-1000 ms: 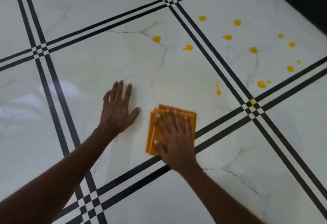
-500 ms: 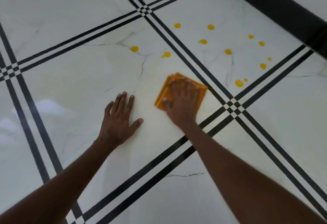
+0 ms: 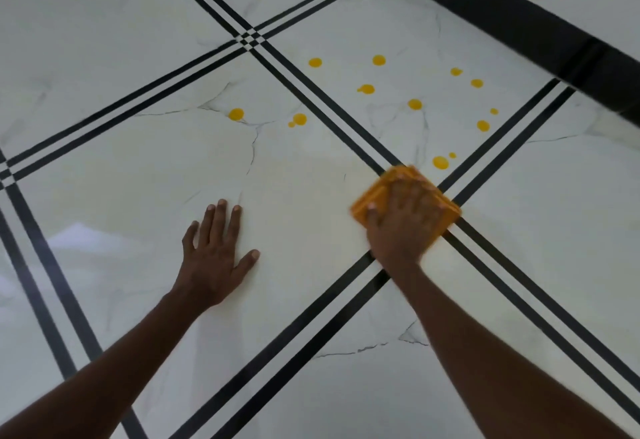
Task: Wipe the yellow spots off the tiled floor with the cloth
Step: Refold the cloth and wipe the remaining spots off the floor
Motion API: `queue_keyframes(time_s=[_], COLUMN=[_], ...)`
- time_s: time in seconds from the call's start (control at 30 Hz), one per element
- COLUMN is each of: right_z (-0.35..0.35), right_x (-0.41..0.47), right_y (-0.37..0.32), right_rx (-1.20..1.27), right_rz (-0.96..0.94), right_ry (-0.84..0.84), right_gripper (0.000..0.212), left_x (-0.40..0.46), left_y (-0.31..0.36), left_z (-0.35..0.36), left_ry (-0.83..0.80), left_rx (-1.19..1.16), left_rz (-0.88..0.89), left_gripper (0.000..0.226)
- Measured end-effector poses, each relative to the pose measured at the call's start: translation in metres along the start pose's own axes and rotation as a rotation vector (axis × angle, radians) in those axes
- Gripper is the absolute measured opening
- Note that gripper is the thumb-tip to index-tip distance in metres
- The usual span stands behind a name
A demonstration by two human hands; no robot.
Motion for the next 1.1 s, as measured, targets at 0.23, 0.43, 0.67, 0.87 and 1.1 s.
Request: queue_keyframes(time_s=[0.23,0.43,0.67,0.87,1.1], right_z=[0.015,-0.020,0.017,0.017,0.008], right_x=[0.079,-0.046,-0.033,0.070,-0.104], right_y=[-0.060,0.061,-0.093,-0.067,-0.052], right_rx=[-0.055,-0.076,-0.056,-0.125,-0.119], right_rz=[-0.461,0.045,-0.487,-0.392,-0.346], right_ry=[-0.093,0.011,-0.122,-0.043,-0.187], right_gripper=[0.076,0.076,0.077,0.075,0.079], left_x=[-0.001,0.002,0.005,0.018,0.024], left_y=[-0.009,-0.007,-0.016,-0.089,-0.069], left_z=[-0.005,0.000,-0.017,-0.022,-0.050], left_ry=[0.035,0.025,0.043,-0.005,-0.238], left_rx=[-0.014,-0.021,-0.104,-0.076,-0.099], left_rz=[-0.008,-0.017,0.006,-0.231,-0.303], left_gripper=[0.086,0.088,0.086,0.117,0.133])
Point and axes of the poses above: each hand's wrist, its own x-axis towards the middle knuckle, its own z-axis out of the palm, y = z × x, the point moved 5 cm from there along x, towards the middle knuckle, and after that the axes turned 4 degrees about -y, right-handed, at the moved point
